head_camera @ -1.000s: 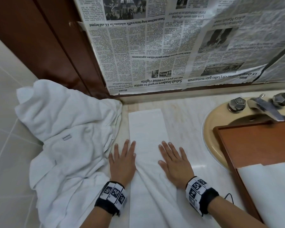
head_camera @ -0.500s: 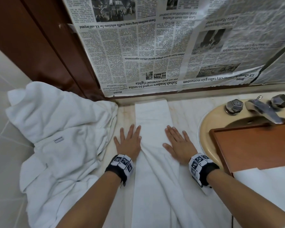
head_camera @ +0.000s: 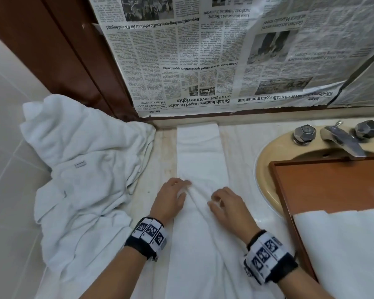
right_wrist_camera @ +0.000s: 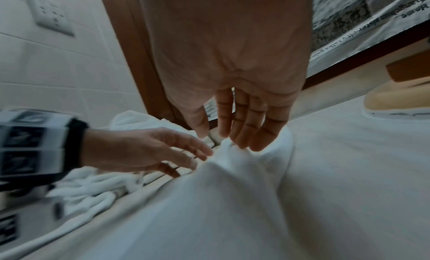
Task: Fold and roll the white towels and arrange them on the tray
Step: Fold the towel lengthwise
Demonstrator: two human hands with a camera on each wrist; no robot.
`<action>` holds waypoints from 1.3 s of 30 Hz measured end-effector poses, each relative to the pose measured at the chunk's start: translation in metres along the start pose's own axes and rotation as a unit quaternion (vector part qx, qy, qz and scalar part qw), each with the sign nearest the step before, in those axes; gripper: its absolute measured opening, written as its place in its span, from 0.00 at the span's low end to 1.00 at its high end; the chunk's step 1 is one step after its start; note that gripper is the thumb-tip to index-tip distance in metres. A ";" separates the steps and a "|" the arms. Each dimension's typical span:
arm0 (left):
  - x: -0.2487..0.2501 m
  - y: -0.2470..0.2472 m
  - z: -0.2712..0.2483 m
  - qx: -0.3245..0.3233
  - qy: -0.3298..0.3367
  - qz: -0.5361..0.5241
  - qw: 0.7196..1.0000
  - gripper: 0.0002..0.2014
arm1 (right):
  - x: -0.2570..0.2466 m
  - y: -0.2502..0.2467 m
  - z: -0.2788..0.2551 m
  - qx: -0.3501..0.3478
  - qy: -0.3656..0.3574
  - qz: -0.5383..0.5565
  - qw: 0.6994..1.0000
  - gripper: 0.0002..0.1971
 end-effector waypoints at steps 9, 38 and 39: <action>0.008 0.007 -0.017 -0.007 -0.025 0.005 1.000 0.08 | -0.019 0.019 -0.047 -0.104 0.119 -0.172 0.972 0.12; -0.025 -0.027 -0.063 0.002 0.002 0.006 1.000 0.11 | -0.136 0.096 -0.081 -0.105 0.088 -0.018 0.990 0.09; -0.025 -0.029 -0.063 0.008 -0.004 0.005 1.000 0.12 | -0.138 0.098 -0.082 -0.100 0.077 -0.016 0.992 0.09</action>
Point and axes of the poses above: each hand's wrist, its own z-axis towards the middle knuckle, its own y-axis out of the palm, x = y × z, the point moved 5 cm from there along z, towards the middle knuckle, and after that the axes turned 12 degrees about -z, right-handed, at the moved point
